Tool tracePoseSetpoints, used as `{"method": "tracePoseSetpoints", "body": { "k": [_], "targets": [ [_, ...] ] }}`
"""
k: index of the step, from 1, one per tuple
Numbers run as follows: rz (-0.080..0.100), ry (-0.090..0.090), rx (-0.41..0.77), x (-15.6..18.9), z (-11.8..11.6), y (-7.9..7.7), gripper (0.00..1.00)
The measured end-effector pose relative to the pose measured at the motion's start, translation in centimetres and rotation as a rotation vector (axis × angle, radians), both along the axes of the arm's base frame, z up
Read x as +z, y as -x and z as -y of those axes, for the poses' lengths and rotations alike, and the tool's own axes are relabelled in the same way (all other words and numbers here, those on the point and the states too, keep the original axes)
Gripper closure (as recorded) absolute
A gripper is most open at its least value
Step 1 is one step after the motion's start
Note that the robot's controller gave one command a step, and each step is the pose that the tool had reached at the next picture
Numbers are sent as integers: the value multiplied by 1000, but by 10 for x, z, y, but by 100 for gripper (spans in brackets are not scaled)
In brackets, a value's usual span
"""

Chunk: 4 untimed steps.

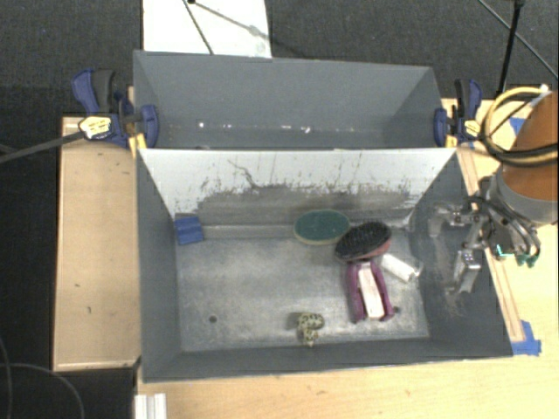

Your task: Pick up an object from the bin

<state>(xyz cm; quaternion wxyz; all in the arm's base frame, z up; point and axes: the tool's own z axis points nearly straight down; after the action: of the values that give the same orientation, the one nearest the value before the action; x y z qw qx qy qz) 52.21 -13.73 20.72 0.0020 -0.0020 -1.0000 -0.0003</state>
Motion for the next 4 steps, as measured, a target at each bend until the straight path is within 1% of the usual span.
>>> {"method": "tracePoseSetpoints", "body": {
  "k": [1, 2, 3, 4],
  "targets": [
    [2, 0, -93, -119, -62, -40, 0],
    [10, 2, -215, -133, -120, -65, 0],
    [5, 1, -211, -137, -120, -62, 100],
    [13, -2, -342, 39, -157, -35, 100]
  ]
}}
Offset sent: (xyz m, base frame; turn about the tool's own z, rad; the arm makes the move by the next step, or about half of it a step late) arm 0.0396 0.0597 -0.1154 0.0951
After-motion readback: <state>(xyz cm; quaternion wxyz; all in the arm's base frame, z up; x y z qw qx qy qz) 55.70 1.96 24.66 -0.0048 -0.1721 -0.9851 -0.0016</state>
